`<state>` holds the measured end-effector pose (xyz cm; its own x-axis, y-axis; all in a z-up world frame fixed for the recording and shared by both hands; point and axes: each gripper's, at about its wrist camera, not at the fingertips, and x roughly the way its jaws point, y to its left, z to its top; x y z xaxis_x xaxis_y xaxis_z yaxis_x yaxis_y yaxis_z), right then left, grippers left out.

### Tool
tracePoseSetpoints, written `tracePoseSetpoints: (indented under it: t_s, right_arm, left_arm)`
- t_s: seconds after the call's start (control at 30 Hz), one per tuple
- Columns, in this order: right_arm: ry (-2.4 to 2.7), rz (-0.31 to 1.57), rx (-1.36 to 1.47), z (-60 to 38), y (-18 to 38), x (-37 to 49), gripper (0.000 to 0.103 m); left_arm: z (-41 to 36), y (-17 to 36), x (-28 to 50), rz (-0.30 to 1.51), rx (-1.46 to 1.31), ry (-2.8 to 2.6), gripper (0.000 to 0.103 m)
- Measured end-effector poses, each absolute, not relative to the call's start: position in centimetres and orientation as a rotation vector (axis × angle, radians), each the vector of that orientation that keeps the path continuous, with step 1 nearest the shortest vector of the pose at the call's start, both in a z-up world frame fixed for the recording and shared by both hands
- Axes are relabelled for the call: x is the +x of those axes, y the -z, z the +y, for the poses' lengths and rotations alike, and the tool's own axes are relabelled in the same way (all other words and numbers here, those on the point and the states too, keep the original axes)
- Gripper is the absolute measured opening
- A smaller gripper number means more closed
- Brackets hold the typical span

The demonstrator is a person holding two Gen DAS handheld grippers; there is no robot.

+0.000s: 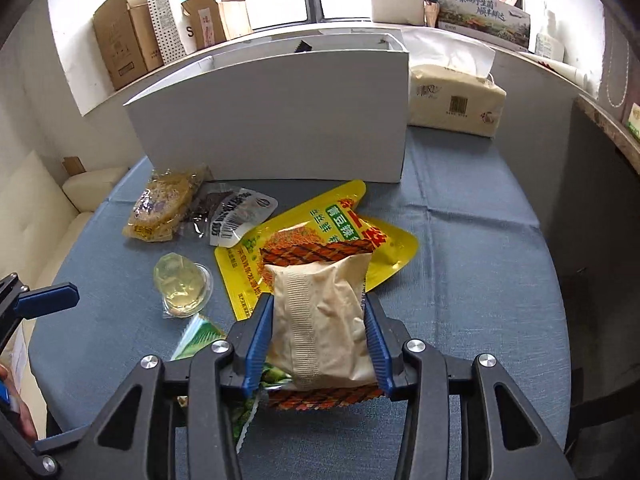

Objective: Organize snacks
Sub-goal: 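Grasp the green garlic-flavor pea bag with left tool while right tool holds pastry bag, then carry both bags into the white box and open both tools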

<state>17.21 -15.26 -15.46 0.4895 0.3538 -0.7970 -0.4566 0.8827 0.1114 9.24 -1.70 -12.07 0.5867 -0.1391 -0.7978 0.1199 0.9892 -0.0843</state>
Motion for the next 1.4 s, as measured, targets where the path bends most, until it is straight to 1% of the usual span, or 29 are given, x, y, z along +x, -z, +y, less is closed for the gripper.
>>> tracePoseSetpoints:
  t_s: [0.03, 0.07, 0.1, 0.23, 0.37, 0.43, 0.47, 0.57, 0.9, 1.03, 1.2, 1.23, 1.27, 1.33, 1.37, 1.4]
  right_arm:
    - [-0.499, 0.944, -0.111, -15.4, 15.5, 17.3, 0.054]
    - [-0.498, 0.943, -0.103, -15.6, 15.3, 17.4, 0.063]
    - [-0.494, 0.934, -0.101, -15.8, 15.2, 17.5, 0.066]
    - [-0.493, 0.931, -0.118, -15.6, 14.9, 17.7, 0.066]
    - [-0.488, 0.97, -0.123, -15.2, 16.2, 18.2, 0.066]
    - [-0.479, 0.996, -0.14, -14.8, 17.2, 18.6, 0.061]
    - [-0.475, 0.971, -0.157, -14.7, 17.1, 18.4, 0.051]
    - [-0.49, 0.964, -0.154, -14.7, 17.0, 18.2, 0.048]
    - [-0.456, 0.859, -0.053, -19.6, 12.2, 17.1, 0.048]
    - [-0.428, 0.821, -0.023, -22.5, 10.3, 15.6, 0.048]
    - [-0.398, 0.806, 0.037, -25.3, 9.5, 14.3, 0.048]
    - [-0.4, 0.81, 0.042, -25.5, 9.6, 14.2, 0.048]
    - [-0.4, 0.813, 0.044, -25.6, 9.8, 14.2, 0.048]
    - [-0.399, 0.823, 0.047, -25.7, 10.2, 14.3, 0.048]
    - [-0.401, 0.828, 0.054, -25.8, 10.4, 14.3, 0.048]
    - [-0.402, 0.831, 0.06, -25.8, 10.6, 14.3, 0.048]
  left_arm:
    - [-1.5, 12.1, 9.3, 0.935, -0.036, 0.149, 0.103]
    - [-1.3, 12.1, 9.3, 0.937, -0.046, 0.149, 0.103]
    - [-1.3, 12.1, 9.2, 0.936, -0.049, 0.15, 0.103]
    - [-1.4, 12.2, 9.1, 0.934, -0.039, 0.152, 0.103]
    - [-1.9, 12.2, 9.0, 0.933, -0.015, 0.158, 0.103]
    - [-2.0, 12.3, 9.0, 0.935, -0.011, 0.162, 0.103]
    - [-2.1, 12.3, 9.1, 0.936, -0.009, 0.163, 0.103]
    - [-2.4, 12.5, 9.1, 0.942, 0.0, 0.165, 0.103]
    - [-4.8, 12.9, 10.9, 0.958, 0.023, 0.226, 0.103]
    - [-6.3, 14.2, 12.6, 1.007, 0.006, 0.229, 0.103]
    - [-7.8, 15.9, 13.6, 1.042, 0.035, 0.215, 0.103]
    - [-8.0, 16.1, 13.6, 1.047, 0.047, 0.217, 0.1]
    - [-8.2, 16.3, 13.6, 1.045, 0.055, 0.223, 0.093]
    - [-8.4, 16.3, 13.5, 1.029, 0.092, 0.206, 0.059]
    - [-8.3, 16.2, 13.4, 1.025, 0.079, 0.226, 0.05]
    - [-8.2, 16.1, 13.3, 1.028, 0.068, 0.23, 0.047]
